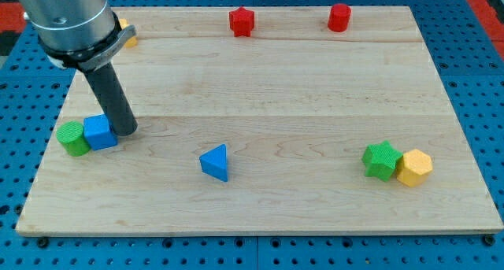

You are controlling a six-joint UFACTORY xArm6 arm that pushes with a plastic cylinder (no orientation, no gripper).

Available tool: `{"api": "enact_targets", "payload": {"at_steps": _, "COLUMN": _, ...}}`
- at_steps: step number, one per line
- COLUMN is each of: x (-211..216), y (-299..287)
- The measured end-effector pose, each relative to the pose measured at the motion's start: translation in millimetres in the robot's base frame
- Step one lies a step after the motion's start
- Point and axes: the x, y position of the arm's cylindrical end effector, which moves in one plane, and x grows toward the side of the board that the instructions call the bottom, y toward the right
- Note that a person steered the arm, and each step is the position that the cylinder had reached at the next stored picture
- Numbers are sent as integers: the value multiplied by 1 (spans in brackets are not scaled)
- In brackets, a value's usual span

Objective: Push the green circle to the bottom left corner

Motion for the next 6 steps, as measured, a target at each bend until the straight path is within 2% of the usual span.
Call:
{"api": "enact_targets", "payload": {"at_steps": 1, "x": -7, "y": -20}}
{"api": "enact_targets", "payload": {"at_steps": 2, "x": 5, "y": -56}}
{"api": "enact_targets", "payload": {"at_steps": 3, "x": 0, "y": -56}}
{"api": "enact_targets", "payload": {"at_steps": 4, "x": -18, "y": -87}}
{"api": "enact_targets", "payload": {"at_steps": 5, "x": -7, "y": -121}}
{"api": "enact_targets", "payload": {"at_steps": 6, "x": 0, "y": -122}}
